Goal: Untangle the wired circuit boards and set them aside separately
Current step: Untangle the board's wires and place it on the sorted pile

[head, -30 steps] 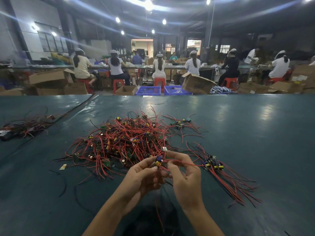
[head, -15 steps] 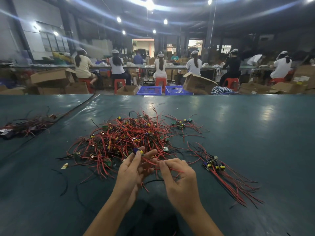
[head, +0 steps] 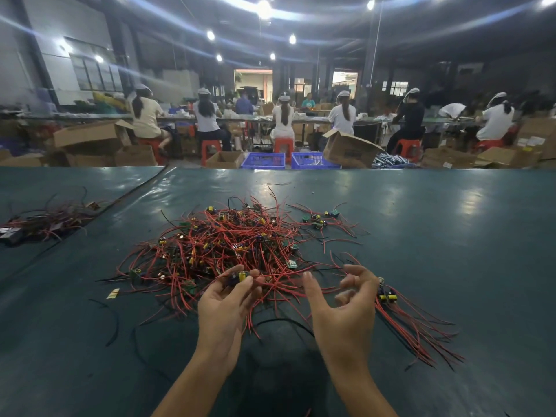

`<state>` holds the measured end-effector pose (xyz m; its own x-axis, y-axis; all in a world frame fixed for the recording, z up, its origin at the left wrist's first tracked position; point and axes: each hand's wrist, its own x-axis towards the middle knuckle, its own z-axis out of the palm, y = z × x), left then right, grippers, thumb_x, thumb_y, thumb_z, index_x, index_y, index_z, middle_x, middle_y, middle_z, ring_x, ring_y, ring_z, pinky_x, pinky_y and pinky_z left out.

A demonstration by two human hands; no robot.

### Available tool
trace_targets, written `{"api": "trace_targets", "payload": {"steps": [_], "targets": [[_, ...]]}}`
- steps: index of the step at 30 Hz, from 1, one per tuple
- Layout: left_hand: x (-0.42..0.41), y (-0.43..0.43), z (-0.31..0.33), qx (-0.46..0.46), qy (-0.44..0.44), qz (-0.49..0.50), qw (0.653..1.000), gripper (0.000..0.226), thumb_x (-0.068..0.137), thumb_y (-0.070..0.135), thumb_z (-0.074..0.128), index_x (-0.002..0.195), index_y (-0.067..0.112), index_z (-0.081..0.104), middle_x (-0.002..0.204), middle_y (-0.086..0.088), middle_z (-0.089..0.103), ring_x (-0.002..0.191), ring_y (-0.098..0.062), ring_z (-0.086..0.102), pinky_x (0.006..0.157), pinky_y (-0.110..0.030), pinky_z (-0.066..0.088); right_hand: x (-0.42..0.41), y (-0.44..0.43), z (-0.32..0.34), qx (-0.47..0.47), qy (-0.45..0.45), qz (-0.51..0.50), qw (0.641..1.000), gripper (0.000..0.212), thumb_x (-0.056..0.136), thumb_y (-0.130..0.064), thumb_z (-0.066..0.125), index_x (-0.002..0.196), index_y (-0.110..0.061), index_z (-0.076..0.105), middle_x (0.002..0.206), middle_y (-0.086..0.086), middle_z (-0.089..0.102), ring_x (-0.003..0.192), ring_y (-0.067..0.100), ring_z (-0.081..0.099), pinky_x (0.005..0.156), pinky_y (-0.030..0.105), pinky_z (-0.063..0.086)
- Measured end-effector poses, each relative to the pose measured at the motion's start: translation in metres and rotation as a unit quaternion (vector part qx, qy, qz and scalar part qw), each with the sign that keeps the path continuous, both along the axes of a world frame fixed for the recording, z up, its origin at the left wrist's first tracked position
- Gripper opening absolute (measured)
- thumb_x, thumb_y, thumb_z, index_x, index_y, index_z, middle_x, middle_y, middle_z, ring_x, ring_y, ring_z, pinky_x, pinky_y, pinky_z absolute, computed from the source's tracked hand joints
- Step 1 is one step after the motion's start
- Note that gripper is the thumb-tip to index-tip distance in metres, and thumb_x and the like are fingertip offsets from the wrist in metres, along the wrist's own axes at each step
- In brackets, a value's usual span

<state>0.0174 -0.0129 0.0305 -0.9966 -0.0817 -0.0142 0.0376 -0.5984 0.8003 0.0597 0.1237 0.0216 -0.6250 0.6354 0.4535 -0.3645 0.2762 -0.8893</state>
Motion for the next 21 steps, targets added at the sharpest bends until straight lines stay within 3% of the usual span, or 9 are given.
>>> {"api": "trace_targets", "payload": {"steps": [3, 4, 6, 8, 11, 14, 16, 18, 21], "targets": [[0.000, 0.002, -0.002, -0.016, 0.005, 0.029, 0.999, 0.015, 0.085, -0.006, 0.062, 0.096, 0.005, 0.064, 0.092, -0.018, 0.072, 0.079, -0.020, 0.070, 0.063, -0.020, 0.057, 0.003, -0.010, 0.000, 0.005, 0.035, 0.097, 0.995, 0.020, 0.085, -0.040, 0.071, 0.078, -0.026, 0.058, 0.062, -0.009, 0.052, 0.051, 0.003, 0.041, 0.047, 0.017, 0.036], [0.001, 0.004, -0.002, -0.026, 0.006, 0.037, 0.999, 0.015, 0.083, -0.005, 0.064, 0.094, 0.005, 0.064, 0.090, -0.017, 0.072, 0.078, -0.021, 0.070, 0.062, -0.020, 0.057, 0.004, -0.014, -0.003, 0.020, 0.025, 0.138, 0.990, 0.024, 0.089, -0.036, 0.068, 0.070, -0.022, 0.061, 0.055, -0.007, 0.052, 0.047, 0.003, 0.040, 0.045, 0.018, 0.033], [0.001, 0.006, -0.003, -0.053, 0.011, 0.051, 0.997, 0.015, 0.080, -0.003, 0.069, 0.091, 0.006, 0.066, 0.084, -0.015, 0.072, 0.072, -0.019, 0.070, 0.060, -0.020, 0.057, 0.005, -0.022, -0.008, 0.031, -0.013, 0.208, 0.978, 0.027, 0.093, -0.028, 0.065, 0.068, -0.018, 0.067, 0.050, -0.005, 0.052, 0.044, 0.002, 0.039, 0.043, 0.017, 0.030], [0.001, 0.007, -0.004, -0.077, 0.016, 0.065, 0.995, 0.015, 0.078, 0.000, 0.072, 0.090, 0.008, 0.067, 0.078, -0.012, 0.074, 0.068, -0.018, 0.071, 0.059, -0.020, 0.056, 0.004, -0.027, -0.011, 0.017, -0.049, 0.251, 0.966, 0.019, 0.092, -0.022, 0.069, 0.074, -0.022, 0.074, 0.057, -0.006, 0.062, 0.049, 0.003, 0.049, 0.048, 0.016, 0.038], [0.004, 0.010, -0.007, -0.113, 0.028, 0.064, 0.991, 0.018, 0.076, 0.004, 0.076, 0.092, 0.009, 0.069, 0.077, -0.007, 0.075, 0.072, -0.017, 0.072, 0.060, -0.019, 0.055, 0.002, -0.030, -0.010, -0.060, -0.070, 0.250, 0.964, 0.010, 0.089, -0.021, 0.072, 0.088, -0.030, 0.076, 0.071, -0.010, 0.071, 0.058, 0.003, 0.060, 0.056, 0.015, 0.046], [0.009, 0.016, -0.007, -0.127, 0.045, 0.036, 0.990, 0.020, 0.075, 0.003, 0.075, 0.094, 0.009, 0.069, 0.079, -0.009, 0.075, 0.073, -0.019, 0.072, 0.062, -0.020, 0.056, -0.002, -0.028, -0.007, -0.137, -0.057, 0.236, 0.960, 0.013, 0.089, -0.021, 0.071, 0.084, -0.027, 0.080, 0.085, -0.004, 0.077, 0.080, 0.010, 0.072, 0.071, 0.018, 0.054], [0.012, 0.019, -0.005, -0.126, 0.048, 0.014, 0.991, 0.021, 0.074, 0.003, 0.075, 0.094, 0.007, 0.069, 0.082, -0.012, 0.075, 0.076, -0.021, 0.072, 0.063, -0.021, 0.056, -0.003, -0.027, -0.005, -0.171, -0.050, 0.228, 0.957, 0.012, 0.087, -0.025, 0.070, 0.083, -0.025, 0.081, 0.084, 0.005, 0.077, 0.083, 0.019, 0.073, 0.076, 0.026, 0.057], [0.014, 0.020, -0.004, -0.121, 0.046, -0.004, 0.992, 0.024, 0.070, 0.007, 0.076, 0.093, 0.007, 0.069, 0.082, -0.013, 0.075, 0.076, -0.021, 0.072, 0.061, -0.021, 0.056, -0.004, -0.025, -0.003, -0.189, -0.048, 0.220, 0.956, 0.014, 0.082, -0.031, 0.070, 0.081, -0.022, 0.081, 0.082, 0.012, 0.076, 0.079, 0.021, 0.071, 0.076, 0.032, 0.058], [0.016, 0.020, -0.001, -0.107, 0.028, -0.024, 0.994, 0.037, 0.061, 0.016, 0.078, 0.095, 0.004, 0.068, 0.084, -0.015, 0.075, 0.075, -0.020, 0.072, 0.063, -0.023, 0.058, -0.005, -0.023, -0.002, -0.198, -0.045, 0.232, 0.951, 0.017, 0.081, -0.034, 0.069, 0.082, -0.023, 0.081, 0.082, 0.008, 0.077, 0.078, 0.019, 0.073, 0.069, 0.025, 0.057]]}}
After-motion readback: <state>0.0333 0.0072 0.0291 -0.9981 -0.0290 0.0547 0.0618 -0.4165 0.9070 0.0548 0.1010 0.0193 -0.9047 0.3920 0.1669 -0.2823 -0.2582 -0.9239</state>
